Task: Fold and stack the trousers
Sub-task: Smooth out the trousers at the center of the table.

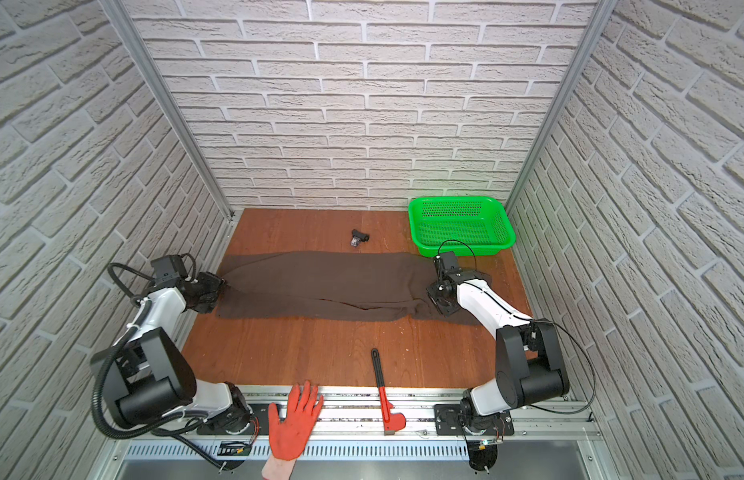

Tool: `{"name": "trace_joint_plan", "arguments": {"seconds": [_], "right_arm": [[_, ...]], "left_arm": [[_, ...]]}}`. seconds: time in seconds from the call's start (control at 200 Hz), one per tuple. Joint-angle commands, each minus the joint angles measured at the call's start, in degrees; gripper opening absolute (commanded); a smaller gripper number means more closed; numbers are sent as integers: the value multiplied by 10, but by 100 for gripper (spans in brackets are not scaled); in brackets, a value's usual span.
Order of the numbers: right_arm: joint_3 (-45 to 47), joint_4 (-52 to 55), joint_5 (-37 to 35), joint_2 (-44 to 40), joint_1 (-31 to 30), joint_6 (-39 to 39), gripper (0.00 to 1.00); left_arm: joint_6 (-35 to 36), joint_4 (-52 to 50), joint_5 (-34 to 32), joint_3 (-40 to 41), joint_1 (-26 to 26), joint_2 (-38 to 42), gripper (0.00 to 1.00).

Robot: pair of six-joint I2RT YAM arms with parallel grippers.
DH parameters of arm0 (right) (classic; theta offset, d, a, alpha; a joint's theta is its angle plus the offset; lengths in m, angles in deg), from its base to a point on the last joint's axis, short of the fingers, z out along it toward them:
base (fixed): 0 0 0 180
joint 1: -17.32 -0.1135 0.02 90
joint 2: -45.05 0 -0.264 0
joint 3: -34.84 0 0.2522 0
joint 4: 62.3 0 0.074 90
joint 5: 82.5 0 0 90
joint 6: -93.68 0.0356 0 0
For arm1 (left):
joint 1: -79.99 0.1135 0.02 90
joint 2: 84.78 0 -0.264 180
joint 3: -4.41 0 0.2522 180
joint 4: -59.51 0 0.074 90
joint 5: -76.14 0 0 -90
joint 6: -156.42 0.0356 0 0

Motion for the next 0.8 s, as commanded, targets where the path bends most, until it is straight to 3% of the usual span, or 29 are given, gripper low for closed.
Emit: {"name": "trace_joint_plan", "arguments": {"seconds": [0.0, 0.125, 0.245, 0.58, 0.795], "right_arm": [[-16, 9, -12, -5, 8, -19, 38], [-16, 6, -9, -1, 10, -21, 38], [-18, 4, -3, 3, 12, -24, 38], [-30, 16, -36, -7, 30, -59, 38], [-35, 18, -46, -6, 51, -76, 38]], "left_arm": [[32, -52, -26, -1, -28, -21, 66], [35, -46, -29, 4, -48, -49, 69], [40, -39, -30, 2, -49, -86, 66], [102, -101, -155, -62, -49, -145, 73], [113, -95, -155, -79, -50, -187, 75]]}}
